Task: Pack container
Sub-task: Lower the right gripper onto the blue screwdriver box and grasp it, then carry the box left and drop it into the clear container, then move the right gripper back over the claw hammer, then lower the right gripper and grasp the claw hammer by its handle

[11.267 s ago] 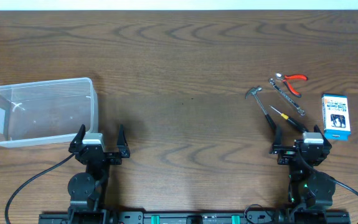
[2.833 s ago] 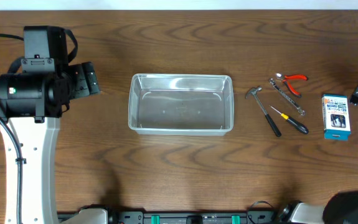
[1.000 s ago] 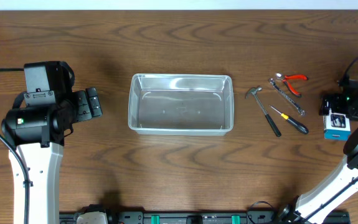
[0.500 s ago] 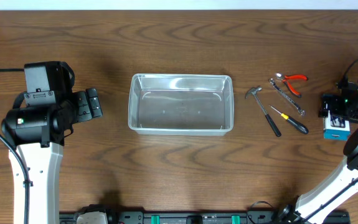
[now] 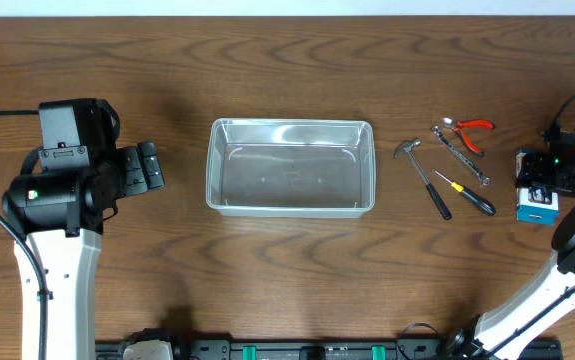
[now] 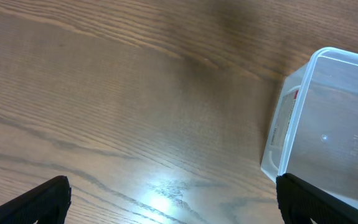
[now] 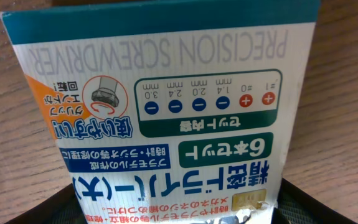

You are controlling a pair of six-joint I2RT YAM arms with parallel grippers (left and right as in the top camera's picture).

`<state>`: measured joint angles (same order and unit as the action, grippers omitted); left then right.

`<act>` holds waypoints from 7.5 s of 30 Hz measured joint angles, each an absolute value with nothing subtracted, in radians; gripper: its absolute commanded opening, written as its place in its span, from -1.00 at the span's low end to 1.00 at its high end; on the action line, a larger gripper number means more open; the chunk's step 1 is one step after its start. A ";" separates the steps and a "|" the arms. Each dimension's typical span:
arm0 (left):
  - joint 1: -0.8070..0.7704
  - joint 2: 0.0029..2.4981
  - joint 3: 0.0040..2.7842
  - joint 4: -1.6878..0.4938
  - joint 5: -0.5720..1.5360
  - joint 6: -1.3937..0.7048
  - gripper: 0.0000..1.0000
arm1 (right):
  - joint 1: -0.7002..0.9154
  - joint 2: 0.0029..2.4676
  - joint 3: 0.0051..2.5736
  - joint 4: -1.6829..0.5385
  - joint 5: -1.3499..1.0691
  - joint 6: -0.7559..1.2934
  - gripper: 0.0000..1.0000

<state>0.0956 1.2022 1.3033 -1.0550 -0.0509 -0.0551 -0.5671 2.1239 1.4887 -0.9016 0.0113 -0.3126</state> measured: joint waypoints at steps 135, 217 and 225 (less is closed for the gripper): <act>0.096 1.202 1.303 -1.095 -0.047 -0.055 0.96 | 0.023 2.038 1.551 -1.048 -0.105 -0.621 0.99; 0.096 1.202 1.303 -1.095 -0.047 -0.055 0.96 | 0.065 2.133 1.501 -0.946 0.025 -0.405 -0.37; 0.096 1.202 1.303 -1.096 -0.047 -0.055 0.96 | 0.065 2.133 1.501 -0.946 0.026 -0.405 -0.55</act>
